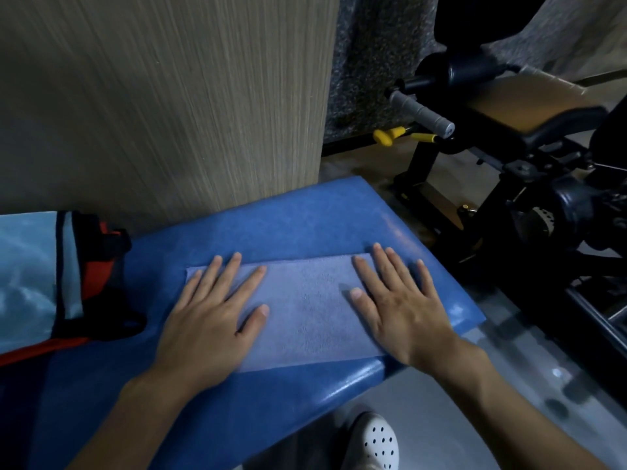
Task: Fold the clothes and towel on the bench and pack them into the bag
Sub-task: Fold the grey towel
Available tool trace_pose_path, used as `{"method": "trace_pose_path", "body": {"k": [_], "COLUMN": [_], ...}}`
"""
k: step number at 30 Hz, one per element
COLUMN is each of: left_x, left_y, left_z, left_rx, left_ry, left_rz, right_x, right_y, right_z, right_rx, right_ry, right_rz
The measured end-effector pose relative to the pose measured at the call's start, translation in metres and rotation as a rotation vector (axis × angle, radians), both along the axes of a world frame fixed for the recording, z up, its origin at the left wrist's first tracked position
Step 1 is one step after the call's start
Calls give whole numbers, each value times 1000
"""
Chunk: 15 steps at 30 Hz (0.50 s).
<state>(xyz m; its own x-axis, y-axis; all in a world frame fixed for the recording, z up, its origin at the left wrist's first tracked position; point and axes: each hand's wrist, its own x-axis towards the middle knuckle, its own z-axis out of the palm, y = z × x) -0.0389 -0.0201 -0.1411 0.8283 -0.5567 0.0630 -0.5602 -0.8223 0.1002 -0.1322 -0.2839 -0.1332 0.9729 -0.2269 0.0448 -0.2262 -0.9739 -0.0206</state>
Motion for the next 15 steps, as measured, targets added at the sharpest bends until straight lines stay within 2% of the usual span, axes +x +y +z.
{"method": "trace_pose_path", "body": {"k": [4, 8, 11, 15], "left_x": [-4, -12, -9, 5], "left_y": [-15, -46, -43, -19], "left_z": [13, 12, 2, 4], "left_rx": [-77, -28, 28, 31], "left_ry": [-31, -51, -15, 20], "left_rz": [7, -148, -114, -3], "right_x": [1, -1, -3, -4], "right_y": [5, 32, 29, 6], "right_z": [8, 9, 0, 1], "right_rx": [-34, -7, -9, -24], "right_ry": [-41, -95, -36, 16], "right_rz": [-16, 129, 155, 34]}}
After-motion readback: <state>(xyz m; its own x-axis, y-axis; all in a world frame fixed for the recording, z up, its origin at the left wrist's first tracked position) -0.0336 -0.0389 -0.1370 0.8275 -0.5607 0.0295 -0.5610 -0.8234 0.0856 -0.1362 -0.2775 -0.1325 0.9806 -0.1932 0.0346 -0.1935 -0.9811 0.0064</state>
